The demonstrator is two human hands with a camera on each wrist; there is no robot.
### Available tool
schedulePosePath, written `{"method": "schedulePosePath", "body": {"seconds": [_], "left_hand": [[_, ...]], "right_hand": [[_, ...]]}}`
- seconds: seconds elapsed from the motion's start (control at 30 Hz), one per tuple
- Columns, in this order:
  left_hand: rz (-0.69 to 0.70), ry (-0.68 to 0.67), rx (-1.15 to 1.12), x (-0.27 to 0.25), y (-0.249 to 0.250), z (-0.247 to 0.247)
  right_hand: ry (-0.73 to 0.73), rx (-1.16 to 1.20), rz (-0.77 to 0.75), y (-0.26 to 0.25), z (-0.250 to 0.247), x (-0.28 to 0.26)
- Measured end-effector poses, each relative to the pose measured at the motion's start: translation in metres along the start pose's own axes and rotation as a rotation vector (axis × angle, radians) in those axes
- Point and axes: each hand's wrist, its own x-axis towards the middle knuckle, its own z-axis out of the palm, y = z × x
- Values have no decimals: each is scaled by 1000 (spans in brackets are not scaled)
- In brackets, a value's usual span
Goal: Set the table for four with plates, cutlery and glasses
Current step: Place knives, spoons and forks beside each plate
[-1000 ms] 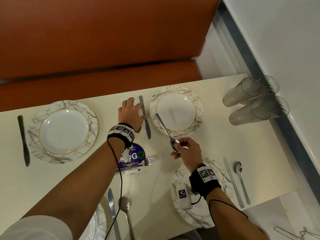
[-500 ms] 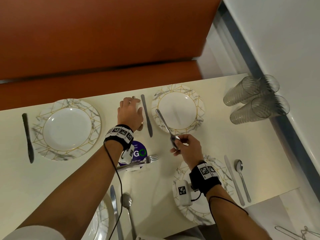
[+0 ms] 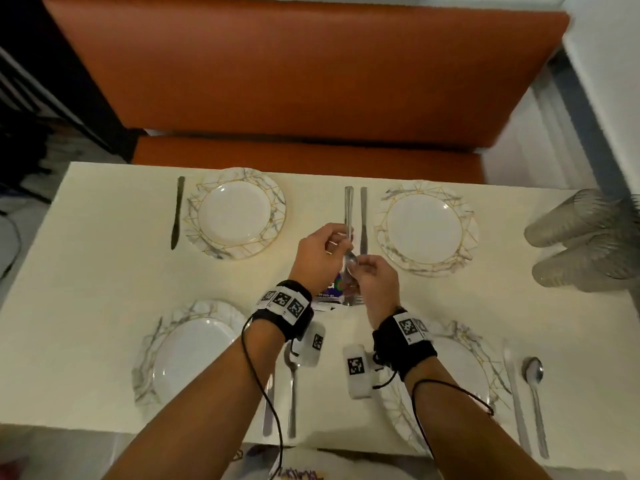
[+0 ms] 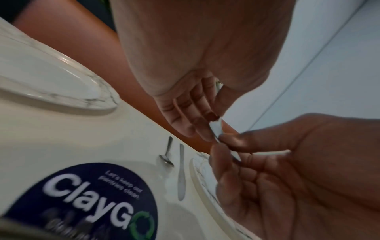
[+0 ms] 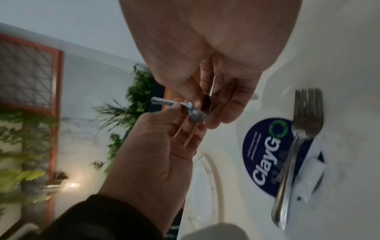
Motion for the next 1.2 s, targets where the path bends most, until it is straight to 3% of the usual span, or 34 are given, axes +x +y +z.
{"method": "schedulePosePath", "body": {"seconds": [0.13,0.23,0.37,0.53,0.87,1.07,1.2], "left_hand": [[-82,145,-8,-34,-10,-43],[-149,170,32,-51,-26,-84],[-182,241,64,-59,-48,-146],[-202,267,110,-40,-79,-229],[-339,118,395,53,-158,-361],[-368,82,491,92,-187,-381],[-292,99,547,107,-195,-384]], "right_hand": [[-178,-144,-67,6,33,-21],[-324,-233,-55,8,60,-41],[-406,-323,-54,7,102,-56],[-378,-362,-56,6,169,-56],[-253,-435,-63,7,292,-49],[-202,-533,-61,10,324,-33],[-197,-561,-79,6,334,-28]]}}
